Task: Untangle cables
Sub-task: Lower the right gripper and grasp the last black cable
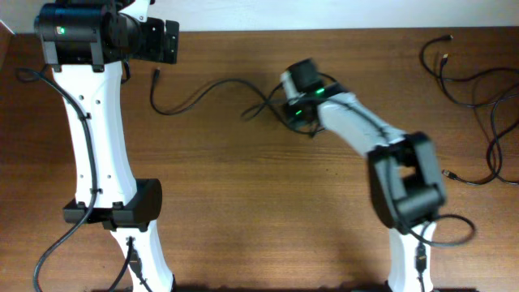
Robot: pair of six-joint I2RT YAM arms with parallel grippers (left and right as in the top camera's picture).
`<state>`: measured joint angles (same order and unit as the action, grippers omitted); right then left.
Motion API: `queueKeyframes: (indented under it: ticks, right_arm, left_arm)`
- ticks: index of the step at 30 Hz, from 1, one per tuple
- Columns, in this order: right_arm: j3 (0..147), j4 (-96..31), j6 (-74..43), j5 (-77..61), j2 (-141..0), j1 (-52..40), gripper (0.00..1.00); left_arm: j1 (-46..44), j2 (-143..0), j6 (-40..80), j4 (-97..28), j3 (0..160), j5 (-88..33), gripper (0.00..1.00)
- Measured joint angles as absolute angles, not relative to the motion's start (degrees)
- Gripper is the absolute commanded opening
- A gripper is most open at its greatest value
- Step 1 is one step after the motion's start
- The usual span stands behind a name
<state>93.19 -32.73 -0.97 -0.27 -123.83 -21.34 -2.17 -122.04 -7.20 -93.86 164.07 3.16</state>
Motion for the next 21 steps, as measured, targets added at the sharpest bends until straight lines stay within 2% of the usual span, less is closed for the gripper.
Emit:
queueKeyframes:
  ticks: [7, 10, 12, 13, 21]
  right_arm:
    - [93.25, -37.43, -0.51, 1.48, -103.22, -13.10, 0.04]
    - [94.06, -39.18, 0.51, 1.67, -99.59, -12.23, 0.04]
    - [93.43, -38.92, 0.56, 1.43, -100.66, -12.71, 0.56]
    - [93.08, -38.72, 0.54, 0.97, -101.69, -13.17, 0.96]
    - [90.80, -33.95, 1.08, -2.90, -113.78, -23.70, 0.98]
  left_arm:
    - [-2.17, -122.04, -7.20, -93.89, 164.07, 2.00, 0.99]
    - [-2.17, -122.04, -7.20, -93.91, 164.09, 0.84, 0.99]
    - [-2.17, -122.04, -7.20, -93.95, 164.11, 0.38, 0.99]
    - [-2.17, -122.04, -7.20, -94.30, 164.11, 0.34, 0.99]
    - [-2.17, -122.04, -7.20, -95.04, 164.11, 0.14, 0.99]
